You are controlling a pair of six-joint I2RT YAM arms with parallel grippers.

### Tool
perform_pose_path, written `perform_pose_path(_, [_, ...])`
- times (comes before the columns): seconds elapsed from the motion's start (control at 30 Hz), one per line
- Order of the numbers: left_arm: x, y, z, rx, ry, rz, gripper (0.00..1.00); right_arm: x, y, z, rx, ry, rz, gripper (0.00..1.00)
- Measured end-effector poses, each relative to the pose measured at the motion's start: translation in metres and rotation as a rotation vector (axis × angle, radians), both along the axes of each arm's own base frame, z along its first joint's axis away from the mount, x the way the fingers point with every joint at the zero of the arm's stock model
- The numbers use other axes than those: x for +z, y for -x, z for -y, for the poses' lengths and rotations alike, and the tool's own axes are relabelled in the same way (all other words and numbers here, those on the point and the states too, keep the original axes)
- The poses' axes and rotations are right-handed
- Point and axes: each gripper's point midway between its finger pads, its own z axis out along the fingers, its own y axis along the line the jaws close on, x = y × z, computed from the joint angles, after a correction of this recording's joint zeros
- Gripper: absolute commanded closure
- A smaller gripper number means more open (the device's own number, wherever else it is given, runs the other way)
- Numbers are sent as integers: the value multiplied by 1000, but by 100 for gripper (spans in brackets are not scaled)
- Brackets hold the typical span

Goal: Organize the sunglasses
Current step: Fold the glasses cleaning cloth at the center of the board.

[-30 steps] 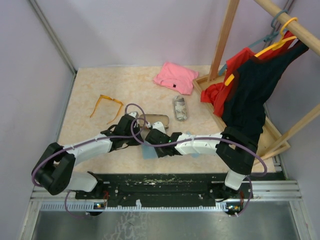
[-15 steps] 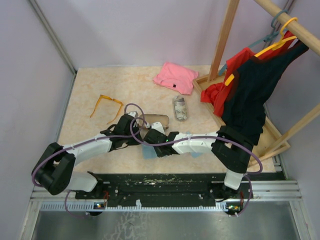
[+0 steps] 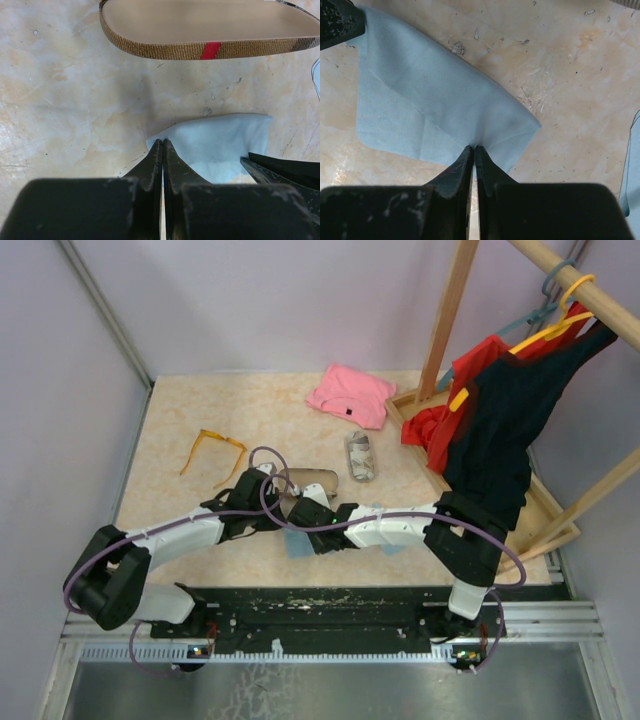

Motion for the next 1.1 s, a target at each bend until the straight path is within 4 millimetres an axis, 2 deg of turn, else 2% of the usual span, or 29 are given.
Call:
perform_pose_path(0.17, [0,0,0,-1,2,-1,99,0,0,0,2,1,1,88])
perform_pose_path(0.33, [0,0,0,-2,2,-1,99,0,0,0,3,2,1,99])
perform_pose_path(0.43, [0,0,0,-2,2,-1,99,0,0,0,3,2,1,100])
perform_pose_path(0.57, [0,0,0,-2,2,-1,99,0,0,0,3,3,2,90])
perform_pose_path(0.77, [0,0,0,-2,2,-1,99,4,-1,0,3,-3,10,88])
perform_pose_path(0.93, [0,0,0,-2,2,-1,99,4,-1,0,3,-3,10,100])
perform_pose_path(1.1, [0,0,1,-3,2,-2,99,4,-2,0,2,-3,12,100])
